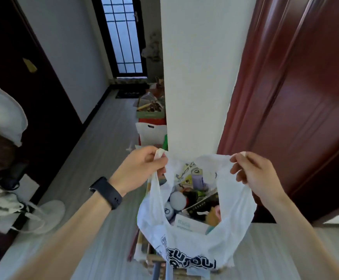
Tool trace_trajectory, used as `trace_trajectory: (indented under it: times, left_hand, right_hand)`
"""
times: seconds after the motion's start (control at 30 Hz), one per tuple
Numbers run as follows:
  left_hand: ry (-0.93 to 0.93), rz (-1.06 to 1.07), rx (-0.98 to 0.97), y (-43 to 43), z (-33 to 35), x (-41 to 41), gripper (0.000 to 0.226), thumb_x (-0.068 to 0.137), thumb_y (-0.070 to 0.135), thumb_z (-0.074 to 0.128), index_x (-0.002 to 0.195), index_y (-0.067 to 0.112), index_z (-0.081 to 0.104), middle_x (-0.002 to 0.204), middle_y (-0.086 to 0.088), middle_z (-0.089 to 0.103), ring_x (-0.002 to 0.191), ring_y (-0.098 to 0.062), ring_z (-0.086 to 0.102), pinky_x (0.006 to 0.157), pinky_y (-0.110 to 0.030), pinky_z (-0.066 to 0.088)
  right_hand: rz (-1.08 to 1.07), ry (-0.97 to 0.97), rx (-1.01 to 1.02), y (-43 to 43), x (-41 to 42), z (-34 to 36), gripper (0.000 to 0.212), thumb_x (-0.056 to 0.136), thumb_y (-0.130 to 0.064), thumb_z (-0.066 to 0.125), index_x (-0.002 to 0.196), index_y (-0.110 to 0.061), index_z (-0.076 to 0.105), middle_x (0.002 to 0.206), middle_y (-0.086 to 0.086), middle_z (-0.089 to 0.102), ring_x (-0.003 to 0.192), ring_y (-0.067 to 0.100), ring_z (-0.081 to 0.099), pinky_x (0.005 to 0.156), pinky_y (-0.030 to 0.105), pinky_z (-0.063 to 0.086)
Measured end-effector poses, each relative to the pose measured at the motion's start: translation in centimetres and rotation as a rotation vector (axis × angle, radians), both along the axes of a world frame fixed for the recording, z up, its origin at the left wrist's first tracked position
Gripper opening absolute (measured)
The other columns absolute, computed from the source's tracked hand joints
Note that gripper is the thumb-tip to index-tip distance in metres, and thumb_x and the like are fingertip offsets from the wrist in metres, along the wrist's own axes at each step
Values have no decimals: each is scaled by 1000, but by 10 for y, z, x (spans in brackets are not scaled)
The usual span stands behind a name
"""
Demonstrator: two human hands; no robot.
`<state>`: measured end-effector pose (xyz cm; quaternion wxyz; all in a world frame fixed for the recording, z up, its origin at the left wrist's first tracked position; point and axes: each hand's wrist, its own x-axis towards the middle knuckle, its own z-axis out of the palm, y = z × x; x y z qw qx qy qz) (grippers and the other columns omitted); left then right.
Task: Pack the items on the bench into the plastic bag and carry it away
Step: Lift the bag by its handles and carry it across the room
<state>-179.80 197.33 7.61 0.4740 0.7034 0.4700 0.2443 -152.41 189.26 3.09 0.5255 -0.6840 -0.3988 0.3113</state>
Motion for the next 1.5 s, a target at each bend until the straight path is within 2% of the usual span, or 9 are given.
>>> trace_trajectory:
  times: [0.27, 0.4, 0.57, 0.73, 0.83, 0.97, 1.17, 1.33, 1.5]
  left_hand:
    - [119, 206, 204, -17, -63, -5, 26, 85, 33, 71, 107, 27, 57, 108, 18, 61, 101, 2, 56, 77, -18, 44]
    - [121, 81, 180, -3, -98, -3, 106, 67, 54, 80, 149, 36, 16, 150, 16, 24, 140, -8, 23, 110, -33, 27]
    - [327, -103, 232, 16, -124, 19, 112, 65, 67, 75, 149, 45, 5, 157, 15, 15, 144, -12, 16, 117, -49, 23]
    - [372, -128, 237, 31, -142, 58, 60, 95, 62, 36, 146, 31, 39, 156, 2, 34, 142, -21, 33, 114, -45, 31]
    - [207, 80, 111, 22, -145, 75, 63, 99, 59, 27, 118, 11, 63, 100, -4, 69, 91, -20, 65, 77, -24, 52]
    - [-140, 668, -223, 16, -149, 81, 48, 103, 48, 32, 92, 7, 54, 77, -3, 57, 74, -22, 55, 59, -31, 39]
    - [-281, 840, -129, 47, -102, 70, 67, 102, 47, 32, 104, -13, 61, 89, -36, 57, 86, -49, 57, 64, -42, 45]
    - [-195, 676, -42, 59, -95, 57, 54, 103, 47, 30, 82, 4, 55, 59, -6, 50, 51, -21, 46, 48, -27, 35]
    - [53, 359, -81, 48, -126, 71, 54, 102, 49, 31, 139, 11, 44, 106, -7, 68, 87, -24, 64, 55, -16, 45]
  right_hand:
    - [-139, -210, 38, -53, -8, -46, 16, 85, -29, 74, 94, -25, 61, 91, -6, 64, 78, 8, 59, 64, 13, 43]
    - [-121, -257, 32, -65, -4, -83, 100, 63, -45, 88, 143, -24, 32, 147, -5, 28, 127, 6, 38, 101, 24, 36]
    - [150, -168, -243, -39, 21, -105, 144, 42, -77, 78, 152, -44, -9, 160, -25, -11, 149, 5, -7, 120, 48, 13]
    - [208, -375, -266, 4, 32, -125, 58, 83, -58, 66, 135, -44, 44, 162, -12, 12, 148, 18, 9, 118, 46, 19]
    - [205, -612, -200, 13, 20, -138, 15, 99, -31, 52, 103, -21, 61, 134, -1, 54, 133, 28, 39, 104, 36, 35]
    - [-101, -281, -145, 4, -6, -128, 29, 105, -33, 32, 86, -14, 43, 71, 3, 57, 65, 27, 56, 52, 30, 38]
    - [-231, 23, 92, 58, -43, -62, 36, 103, -40, 34, 75, -23, 47, 63, -8, 45, 59, 15, 41, 60, 30, 39]
    - [-222, -39, 133, 89, -29, -42, 34, 103, -40, 34, 80, -22, 51, 66, -10, 49, 58, 7, 43, 60, 28, 39]
    - [-82, -200, -82, 86, -30, -97, 31, 105, -34, 36, 91, -12, 53, 76, 1, 61, 74, 29, 57, 68, 38, 37]
